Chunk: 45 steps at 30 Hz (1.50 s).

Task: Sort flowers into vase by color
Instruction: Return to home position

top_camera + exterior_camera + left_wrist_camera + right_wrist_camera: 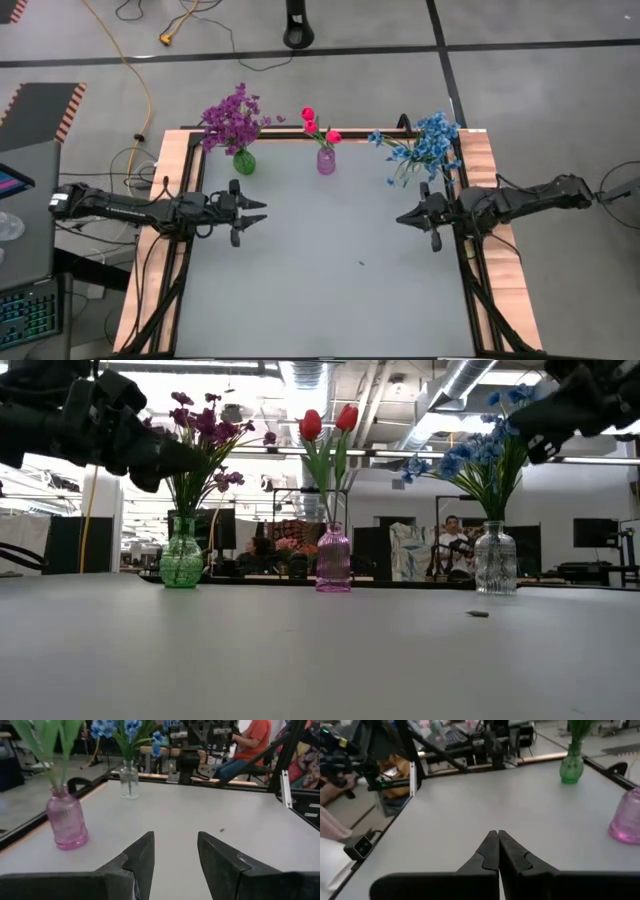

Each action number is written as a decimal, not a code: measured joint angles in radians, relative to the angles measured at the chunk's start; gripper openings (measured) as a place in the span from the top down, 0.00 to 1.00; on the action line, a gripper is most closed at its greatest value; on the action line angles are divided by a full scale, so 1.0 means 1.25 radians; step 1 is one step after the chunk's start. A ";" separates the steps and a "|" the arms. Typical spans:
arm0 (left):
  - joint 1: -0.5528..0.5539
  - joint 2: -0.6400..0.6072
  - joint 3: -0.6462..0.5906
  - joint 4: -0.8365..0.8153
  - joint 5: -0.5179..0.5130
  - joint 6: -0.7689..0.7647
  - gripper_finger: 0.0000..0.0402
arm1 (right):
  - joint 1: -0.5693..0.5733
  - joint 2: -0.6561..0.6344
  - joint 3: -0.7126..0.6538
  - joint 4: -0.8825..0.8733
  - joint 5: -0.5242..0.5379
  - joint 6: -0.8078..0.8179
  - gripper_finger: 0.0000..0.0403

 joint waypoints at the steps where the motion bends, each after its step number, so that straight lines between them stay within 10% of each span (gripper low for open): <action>1: 0.006 -0.014 -0.009 0.001 0.001 0.002 0.66 | -0.009 -0.009 -0.014 0.011 -0.012 -0.002 0.94; 19: 0.072 -0.195 -0.061 -0.095 -0.005 0.034 0.66 | -0.115 -0.321 -0.172 0.014 -0.059 -0.037 0.94; 45: 0.122 -0.196 -0.063 -0.052 0.021 0.064 0.66 | -0.138 -0.320 -0.254 0.124 -0.064 -0.087 0.94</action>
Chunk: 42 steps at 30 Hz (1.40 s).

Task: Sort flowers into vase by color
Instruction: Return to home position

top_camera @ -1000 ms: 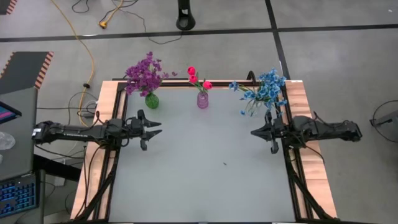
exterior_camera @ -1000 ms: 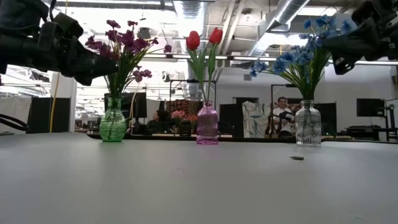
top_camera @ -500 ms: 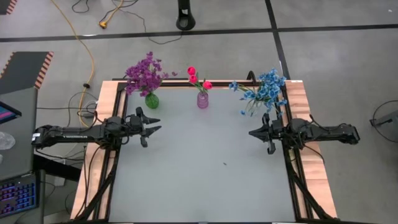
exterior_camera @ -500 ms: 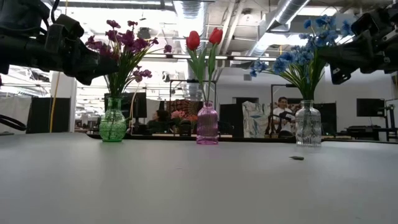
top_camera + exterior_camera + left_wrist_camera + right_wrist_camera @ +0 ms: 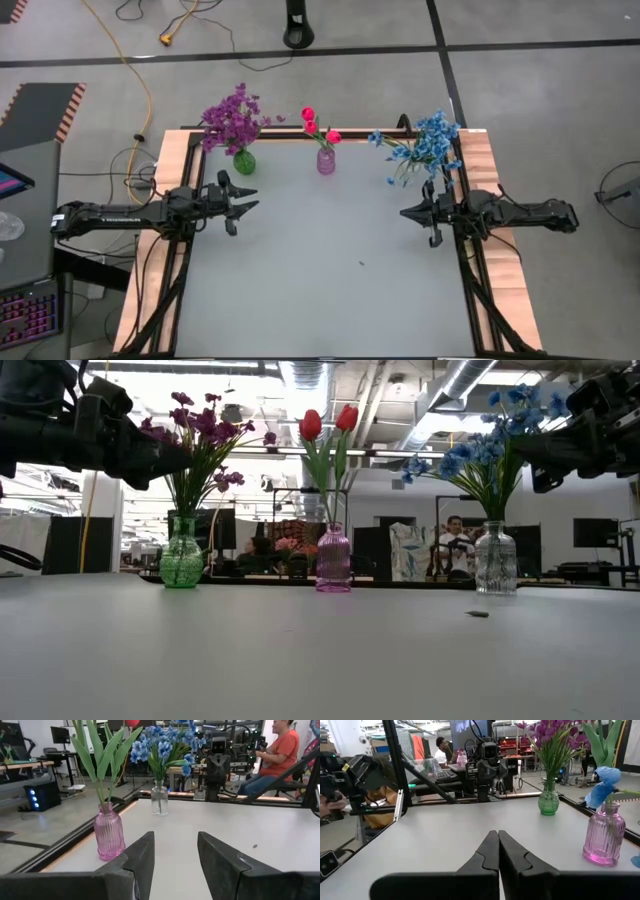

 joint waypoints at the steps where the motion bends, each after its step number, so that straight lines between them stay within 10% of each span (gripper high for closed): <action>1: 0.000 0.000 0.000 0.000 0.000 0.001 0.66 | 0.000 0.000 0.000 0.000 0.000 0.002 0.94; 19: 0.000 -0.016 -0.001 -0.070 0.022 0.012 0.66 | 0.000 0.000 -0.001 -0.007 0.000 0.010 0.94; 42: 0.000 -0.297 -0.001 -0.275 0.068 0.053 0.66 | 0.000 0.001 -0.002 -0.009 0.002 0.002 0.91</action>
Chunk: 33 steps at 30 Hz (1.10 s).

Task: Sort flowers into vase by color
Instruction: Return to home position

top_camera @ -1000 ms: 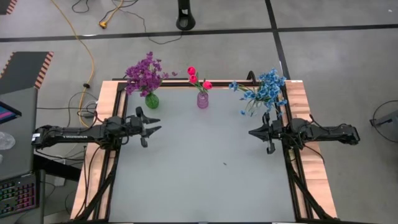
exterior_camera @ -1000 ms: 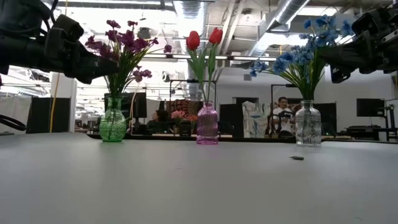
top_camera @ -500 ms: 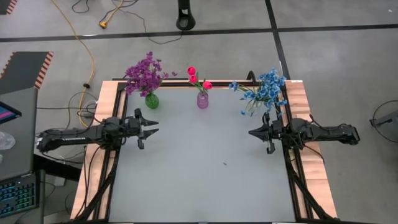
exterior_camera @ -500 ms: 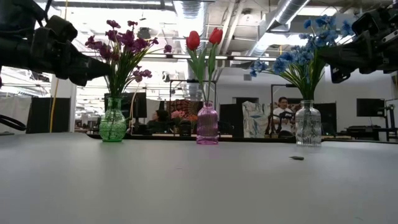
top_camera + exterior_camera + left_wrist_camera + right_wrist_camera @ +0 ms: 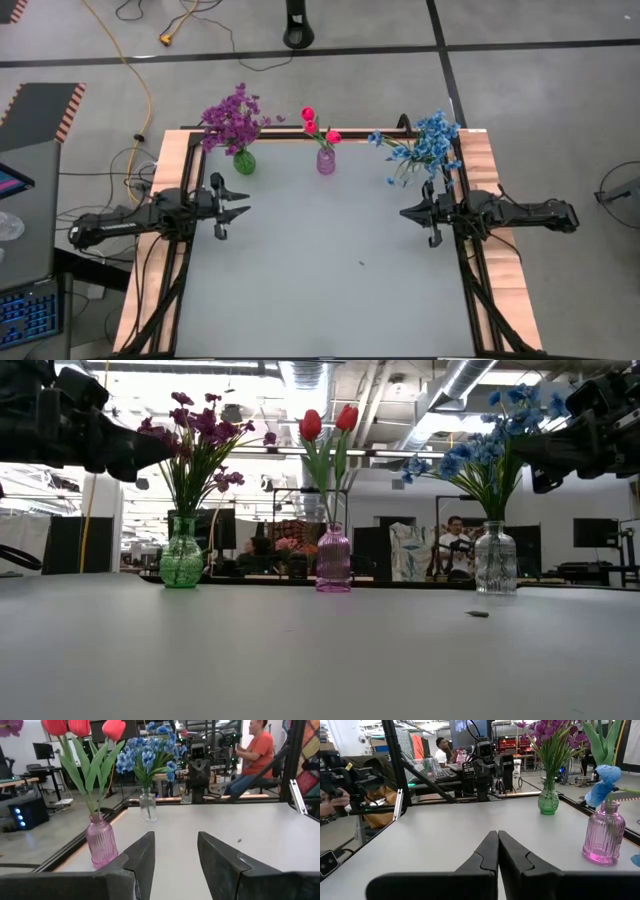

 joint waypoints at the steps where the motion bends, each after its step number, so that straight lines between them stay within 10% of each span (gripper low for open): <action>1: 0.000 0.000 0.000 0.001 -0.002 0.004 0.66 | 0.000 0.000 0.000 0.000 0.001 0.000 0.91; 33: 0.000 0.002 0.000 -0.001 0.012 -0.013 0.66 | 0.000 0.000 -0.001 0.001 0.004 0.001 0.91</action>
